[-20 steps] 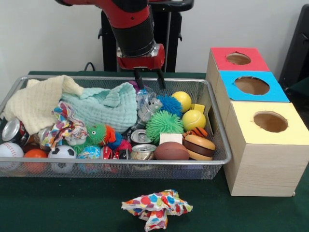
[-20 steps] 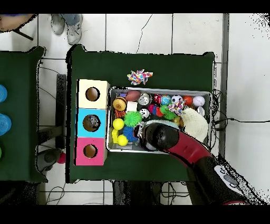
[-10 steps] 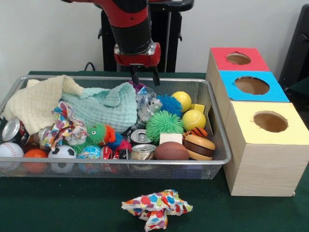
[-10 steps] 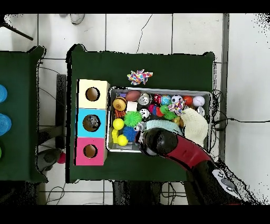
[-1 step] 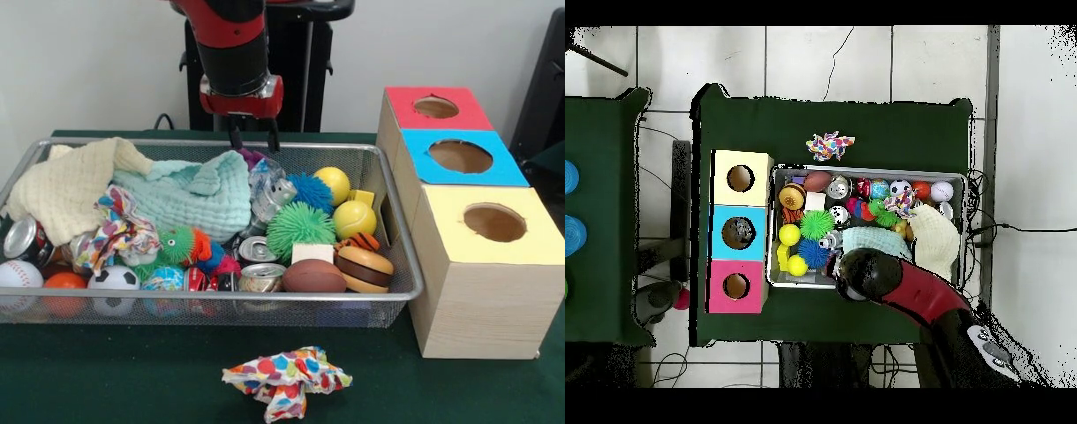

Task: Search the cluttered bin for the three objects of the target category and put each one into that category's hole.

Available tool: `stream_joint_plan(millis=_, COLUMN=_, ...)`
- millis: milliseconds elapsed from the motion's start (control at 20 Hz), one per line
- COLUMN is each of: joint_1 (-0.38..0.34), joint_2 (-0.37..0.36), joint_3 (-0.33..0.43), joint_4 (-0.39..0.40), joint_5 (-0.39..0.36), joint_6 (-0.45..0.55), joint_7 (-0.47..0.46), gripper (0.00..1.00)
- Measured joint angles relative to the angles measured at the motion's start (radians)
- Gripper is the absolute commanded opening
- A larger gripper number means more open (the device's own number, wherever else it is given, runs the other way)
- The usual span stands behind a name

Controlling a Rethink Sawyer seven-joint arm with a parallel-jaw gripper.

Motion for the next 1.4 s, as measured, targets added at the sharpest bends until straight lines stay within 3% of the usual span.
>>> stream_joint_plan(millis=1400, joint_1=-0.047, joint_2=0.071, joint_3=0.005, joint_4=-0.002, joint_5=0.003, joint_6=0.0, joint_7=0.0, gripper=1.0)
